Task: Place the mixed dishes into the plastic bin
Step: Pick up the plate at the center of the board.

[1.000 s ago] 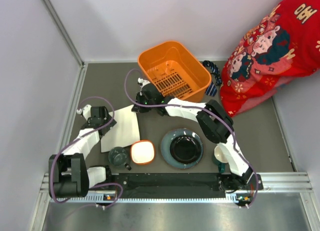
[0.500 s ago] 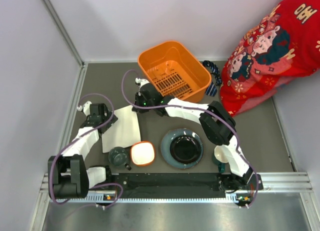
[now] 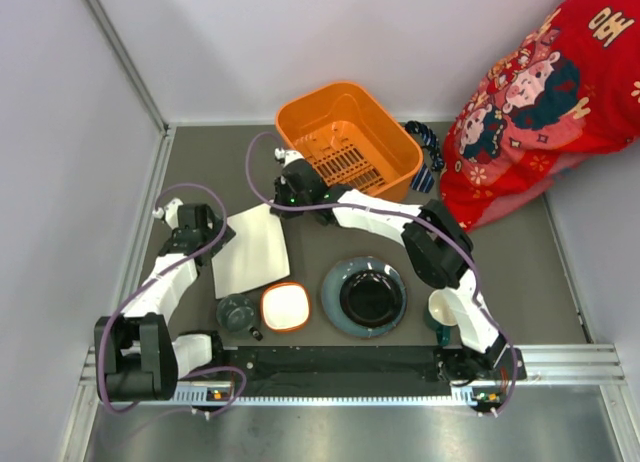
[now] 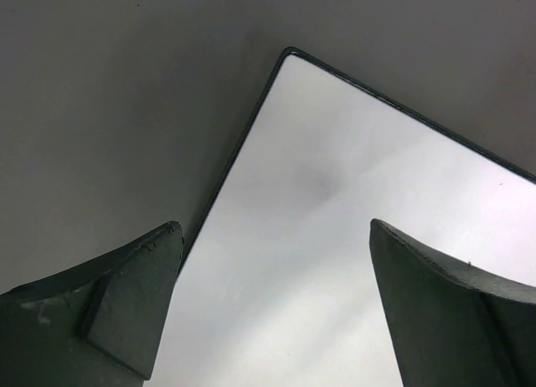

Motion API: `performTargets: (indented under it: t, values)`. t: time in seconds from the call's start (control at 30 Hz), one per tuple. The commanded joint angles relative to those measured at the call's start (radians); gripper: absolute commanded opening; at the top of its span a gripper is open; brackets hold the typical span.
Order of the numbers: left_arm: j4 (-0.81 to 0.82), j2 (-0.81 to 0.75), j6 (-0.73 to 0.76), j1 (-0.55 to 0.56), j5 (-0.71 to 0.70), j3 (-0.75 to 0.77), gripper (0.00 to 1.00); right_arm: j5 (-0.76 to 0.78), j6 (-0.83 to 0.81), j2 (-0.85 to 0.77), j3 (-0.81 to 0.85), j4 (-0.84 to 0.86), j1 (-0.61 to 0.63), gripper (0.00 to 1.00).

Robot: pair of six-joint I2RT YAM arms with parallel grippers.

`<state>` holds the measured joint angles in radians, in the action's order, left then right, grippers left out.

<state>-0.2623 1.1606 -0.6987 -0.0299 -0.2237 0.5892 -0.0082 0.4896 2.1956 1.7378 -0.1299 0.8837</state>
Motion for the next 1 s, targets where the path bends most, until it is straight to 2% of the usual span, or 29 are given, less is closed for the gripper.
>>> performTargets:
  t: [0.0,0.47,0.97]
  values:
    - [0.011,-0.022,0.015,0.002,0.009,0.028,0.97,0.103,-0.094,-0.050,0.058,-0.027,-0.035,0.00]
    - [0.052,-0.010,0.019,0.004,0.037,-0.017,0.96,0.125,-0.118,-0.103,0.065,-0.045,-0.057,0.00]
    - [0.141,-0.030,-0.024,0.002,0.168,-0.086,0.96,0.162,-0.071,-0.070,0.157,-0.085,-0.077,0.00]
